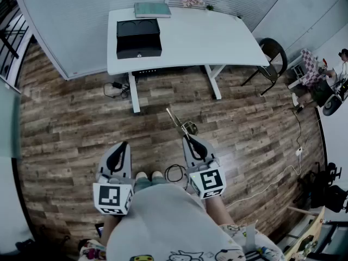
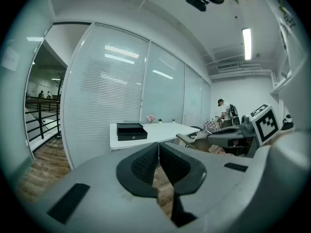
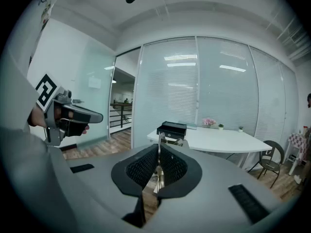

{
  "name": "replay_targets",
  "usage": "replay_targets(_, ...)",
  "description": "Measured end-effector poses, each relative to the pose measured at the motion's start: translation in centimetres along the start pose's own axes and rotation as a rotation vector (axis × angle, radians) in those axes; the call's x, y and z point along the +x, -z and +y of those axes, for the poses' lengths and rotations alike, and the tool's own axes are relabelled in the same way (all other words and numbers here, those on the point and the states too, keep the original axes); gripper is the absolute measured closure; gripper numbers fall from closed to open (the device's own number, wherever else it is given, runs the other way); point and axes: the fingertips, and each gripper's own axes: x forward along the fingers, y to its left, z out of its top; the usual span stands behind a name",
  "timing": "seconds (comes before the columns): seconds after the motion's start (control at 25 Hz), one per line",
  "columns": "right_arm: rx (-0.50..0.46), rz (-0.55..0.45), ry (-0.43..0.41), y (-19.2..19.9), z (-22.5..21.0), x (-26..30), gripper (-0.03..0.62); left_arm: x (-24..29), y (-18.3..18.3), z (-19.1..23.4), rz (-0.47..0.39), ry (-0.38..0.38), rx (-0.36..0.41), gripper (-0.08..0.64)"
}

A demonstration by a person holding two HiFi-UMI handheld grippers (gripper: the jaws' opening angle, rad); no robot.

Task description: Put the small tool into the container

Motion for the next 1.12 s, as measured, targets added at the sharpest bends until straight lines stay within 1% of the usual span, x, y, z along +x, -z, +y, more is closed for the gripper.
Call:
replay_targets(0.24,0.034,-0.036,0.005,-0.7,-1.3,-0.2,0.581,0.6,-0.7,-0.3,-0.016,-0.014,0.008,0.551)
replay_targets(0.56,0.066,-0.076,-0.041,-1.0,-3.2,-0.5,0.581,1.0,-0.6,-1.2,-0.025,-0.060,0.004,0.549)
replay_targets(0.84,0.080,-0.084,-0.038,-0.7,-4.6,-0.4,0.581,2.1,-0.2,-1.9,-0.008,-0.068,0.001,0.549)
replay_targets(0.96,0.085,-0.077,-0.037,-0.6,-5.2,0.9,0.581,3.5,0.0,-1.3,-0.001,-0.061,0.000,0.549)
replay_targets(1.12,0.083,-0.080,-0.033,-1.1,-5.9,4.2,0.581,6.3,-0.3,0.6,0.002,-0.051,0.004,0.549)
